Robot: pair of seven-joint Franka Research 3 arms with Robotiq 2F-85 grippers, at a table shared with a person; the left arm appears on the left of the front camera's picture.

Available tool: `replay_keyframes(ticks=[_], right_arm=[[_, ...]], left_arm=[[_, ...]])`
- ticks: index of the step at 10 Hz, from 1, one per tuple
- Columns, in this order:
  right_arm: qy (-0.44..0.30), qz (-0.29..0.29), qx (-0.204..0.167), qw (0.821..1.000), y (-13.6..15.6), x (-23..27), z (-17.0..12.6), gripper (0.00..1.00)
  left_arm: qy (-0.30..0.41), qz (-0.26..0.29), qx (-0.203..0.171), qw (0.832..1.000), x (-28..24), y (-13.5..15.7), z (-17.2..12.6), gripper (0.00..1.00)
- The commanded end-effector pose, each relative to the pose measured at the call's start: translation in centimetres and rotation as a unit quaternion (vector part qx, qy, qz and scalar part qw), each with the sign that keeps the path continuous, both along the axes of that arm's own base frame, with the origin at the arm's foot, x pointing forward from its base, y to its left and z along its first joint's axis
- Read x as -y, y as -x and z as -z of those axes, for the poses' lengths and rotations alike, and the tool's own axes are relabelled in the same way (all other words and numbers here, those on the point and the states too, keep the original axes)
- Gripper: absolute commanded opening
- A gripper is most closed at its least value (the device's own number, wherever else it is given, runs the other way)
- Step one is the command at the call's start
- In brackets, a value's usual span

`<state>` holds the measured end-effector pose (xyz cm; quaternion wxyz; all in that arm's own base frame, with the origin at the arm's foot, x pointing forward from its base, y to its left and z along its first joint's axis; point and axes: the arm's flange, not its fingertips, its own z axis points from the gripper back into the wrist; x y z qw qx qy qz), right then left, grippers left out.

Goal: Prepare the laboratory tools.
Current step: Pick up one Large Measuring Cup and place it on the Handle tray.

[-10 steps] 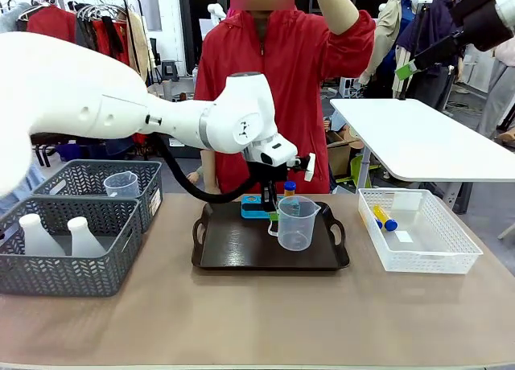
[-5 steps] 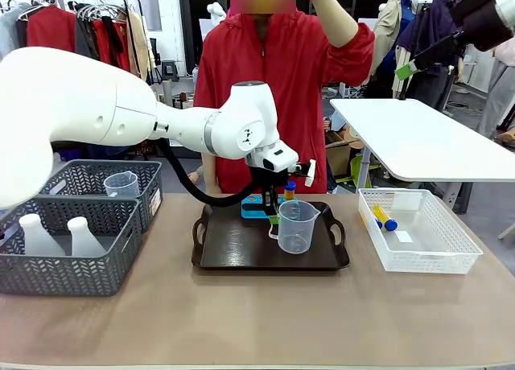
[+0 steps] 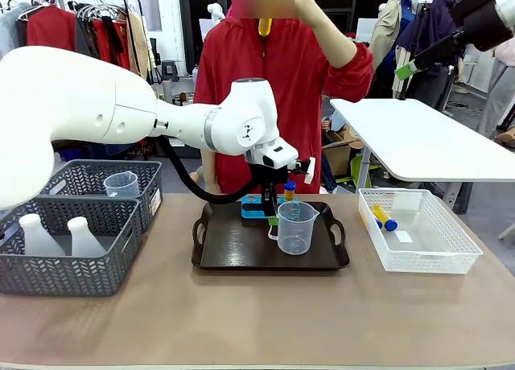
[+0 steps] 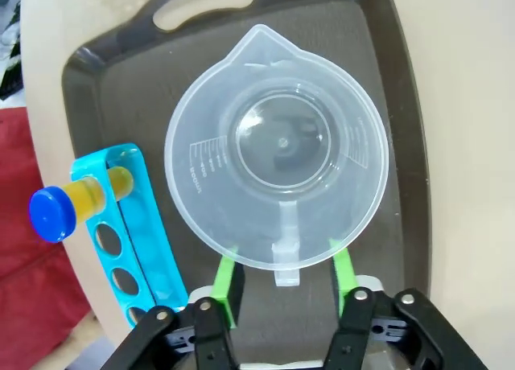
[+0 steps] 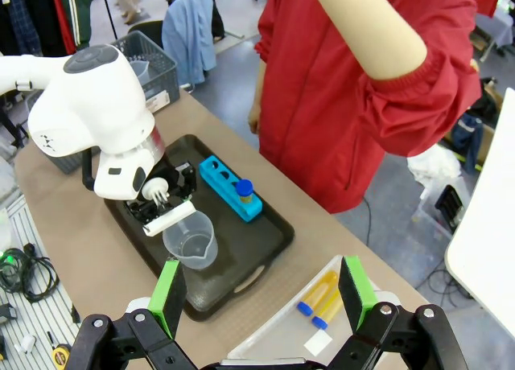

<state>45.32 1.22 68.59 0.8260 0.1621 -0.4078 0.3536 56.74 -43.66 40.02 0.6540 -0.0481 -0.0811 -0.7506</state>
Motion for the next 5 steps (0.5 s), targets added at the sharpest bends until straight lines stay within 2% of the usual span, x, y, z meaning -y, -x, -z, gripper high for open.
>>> replay_keyframes(ticks=[1, 5], right_arm=[[-0.007, -0.004, 0.001, 1.000, 0.0, 0.1, -0.1, 1.00], [-0.007, -0.004, 0.001, 1.000, 0.0, 0.1, -0.1, 1.00]], left_arm=[[-0.001, -0.007, 0.001, 1.000, -0.5, -0.1, -1.0, 1.00], [0.001, -0.026, -0.002, 1.000, -2.0, 1.0, -3.3, 1.00]])
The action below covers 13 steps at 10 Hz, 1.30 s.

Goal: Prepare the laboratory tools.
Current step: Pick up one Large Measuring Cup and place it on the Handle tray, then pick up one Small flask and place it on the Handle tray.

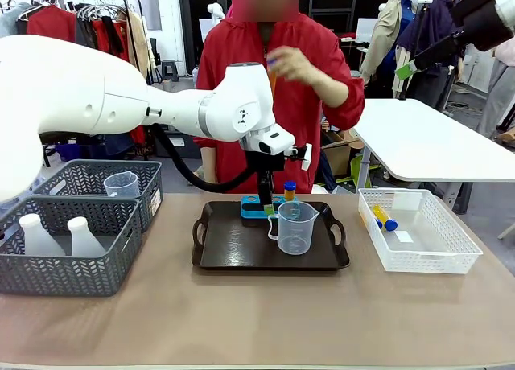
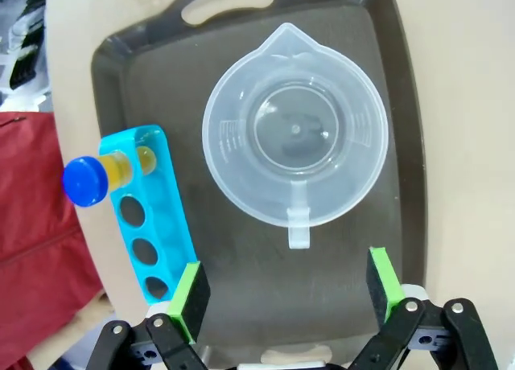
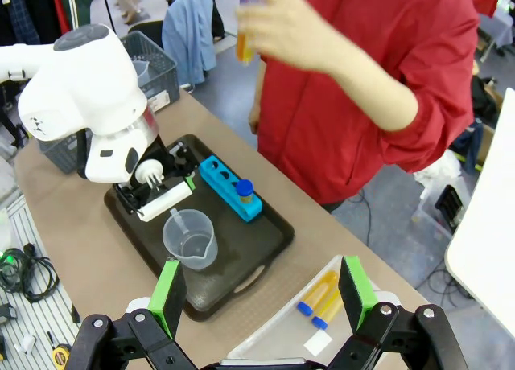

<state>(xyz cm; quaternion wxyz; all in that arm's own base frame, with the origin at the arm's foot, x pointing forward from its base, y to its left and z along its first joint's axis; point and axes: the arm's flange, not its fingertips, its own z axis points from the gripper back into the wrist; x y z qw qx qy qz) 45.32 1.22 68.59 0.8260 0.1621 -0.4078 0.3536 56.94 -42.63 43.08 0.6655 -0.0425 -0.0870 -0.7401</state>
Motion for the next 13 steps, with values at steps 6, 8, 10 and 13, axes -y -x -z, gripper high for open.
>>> replay_keyframes(ticks=[6, 8, 10, 13], right_arm=[[-0.007, -0.004, 0.001, 1.000, 0.0, 0.1, -0.1, 1.00], [-0.007, -0.004, 0.001, 1.000, 0.0, 0.1, -0.1, 1.00], [-0.007, -0.004, 0.001, 1.000, 0.0, 0.1, -0.1, 1.00], [-0.007, -0.004, 0.001, 1.000, 0.0, 0.1, -0.1, 1.00]], left_arm=[[-0.012, -0.004, -0.009, 1.000, -0.3, 0.8, -0.9, 1.00], [-0.014, -0.002, -0.011, 1.000, -0.1, 1.0, -0.8, 1.00], [-0.009, -0.049, -0.008, 0.999, -3.4, 2.7, -4.5, 1.00], [0.000, -0.155, 0.009, 0.988, -8.0, 5.1, -8.8, 1.00]])
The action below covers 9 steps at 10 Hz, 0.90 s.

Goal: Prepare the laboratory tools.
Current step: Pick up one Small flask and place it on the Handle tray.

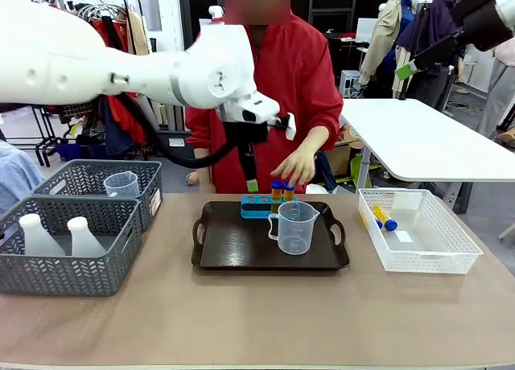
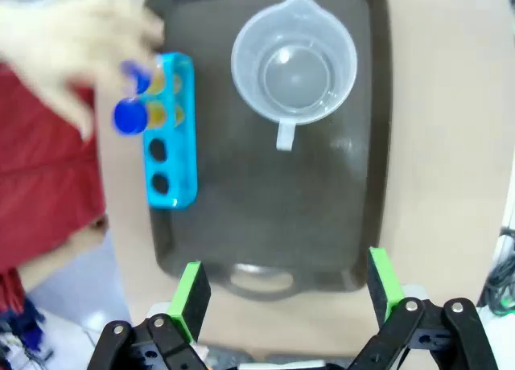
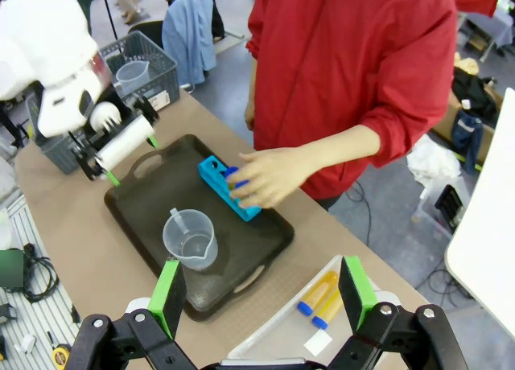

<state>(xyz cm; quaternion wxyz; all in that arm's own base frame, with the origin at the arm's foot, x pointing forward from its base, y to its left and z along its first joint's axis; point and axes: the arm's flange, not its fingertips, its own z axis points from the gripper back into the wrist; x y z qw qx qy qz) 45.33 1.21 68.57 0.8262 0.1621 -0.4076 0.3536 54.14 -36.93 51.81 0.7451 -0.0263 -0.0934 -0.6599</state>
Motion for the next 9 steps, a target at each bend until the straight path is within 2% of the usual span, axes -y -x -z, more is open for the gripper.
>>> replay_keyframes(ticks=[1, 4, 5, 6, 9], right_arm=[[-0.007, -0.004, 0.002, 1.000, 0.0, 0.1, -0.1, 1.00], [-0.007, -0.004, 0.002, 1.000, 0.0, 0.1, -0.1, 1.00], [-0.007, -0.004, 0.002, 1.000, 0.0, 0.1, -0.1, 1.00], [-0.007, -0.004, 0.002, 1.000, 0.0, 0.1, -0.1, 1.00], [-0.007, -0.004, 0.002, 1.000, 0.0, 0.1, -0.1, 1.00]], left_arm=[[0.002, -0.085, 0.014, 0.996, -4.2, 2.9, -2.0, 1.00], [0.018, -0.225, 0.060, 0.972, -11.0, 4.8, -8.0, 1.00], [0.018, -0.272, 0.052, 0.961, -14.2, 5.6, -10.0, 1.00], [0.027, -0.326, 0.076, 0.942, -18.0, 6.2, -11.6, 1.00], [0.028, -0.439, 0.075, 0.895, -25.6, 7.2, -13.8, 1.00]])
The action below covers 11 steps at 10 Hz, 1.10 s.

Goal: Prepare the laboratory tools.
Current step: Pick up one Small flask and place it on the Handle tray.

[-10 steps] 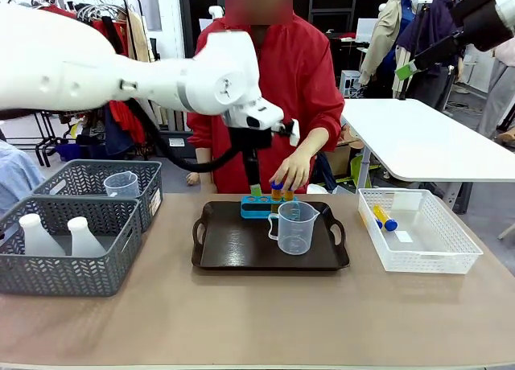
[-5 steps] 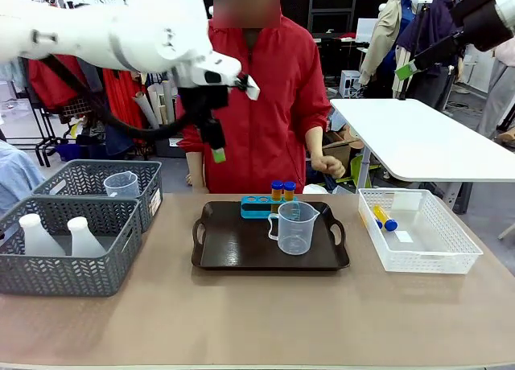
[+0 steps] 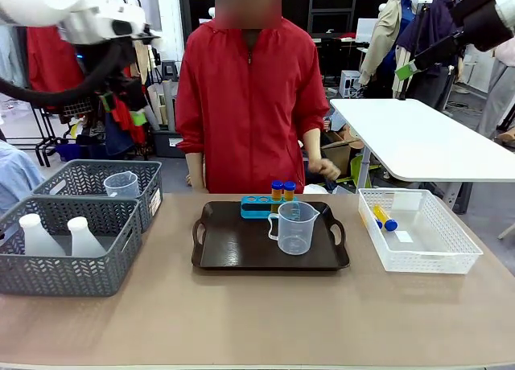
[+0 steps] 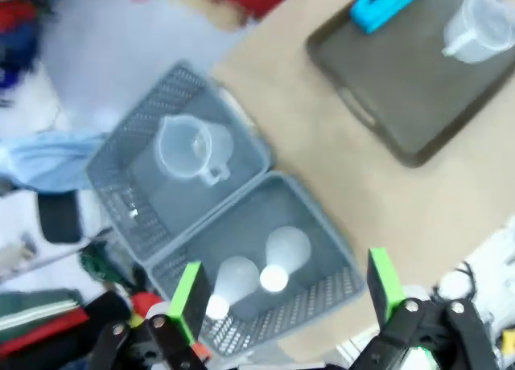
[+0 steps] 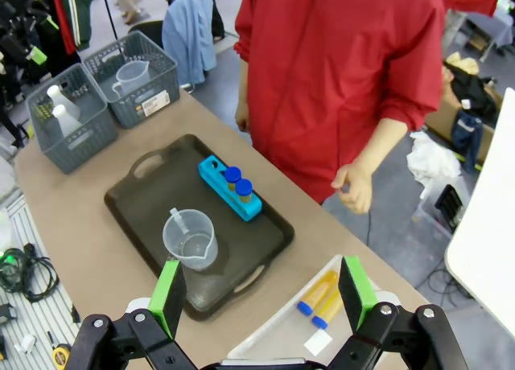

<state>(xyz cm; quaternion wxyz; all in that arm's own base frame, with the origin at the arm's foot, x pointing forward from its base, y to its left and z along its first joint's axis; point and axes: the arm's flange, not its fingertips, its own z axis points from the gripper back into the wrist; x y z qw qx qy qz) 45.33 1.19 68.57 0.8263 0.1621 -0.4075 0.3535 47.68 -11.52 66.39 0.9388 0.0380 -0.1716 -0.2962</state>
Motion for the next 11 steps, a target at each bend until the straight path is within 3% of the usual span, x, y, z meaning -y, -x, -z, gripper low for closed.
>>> replay_keyframes(ticks=[1, 10, 11], right_arm=[[-0.007, -0.004, 0.002, 1.000, 0.0, 0.1, -0.1, 1.00], [-0.007, -0.004, 0.002, 1.000, 0.0, 0.1, -0.1, 1.00], [-0.007, -0.004, 0.002, 1.000, 0.0, 0.1, -0.1, 1.00]], left_arm=[[-0.001, -0.062, 0.007, 0.998, -1.8, 1.2, 0.2, 1.00], [0.009, -0.052, 0.003, 0.999, -3.3, 0.6, -0.4, 1.00], [-0.002, -0.077, -0.032, 0.996, -5.1, 0.7, -2.3, 1.00]])
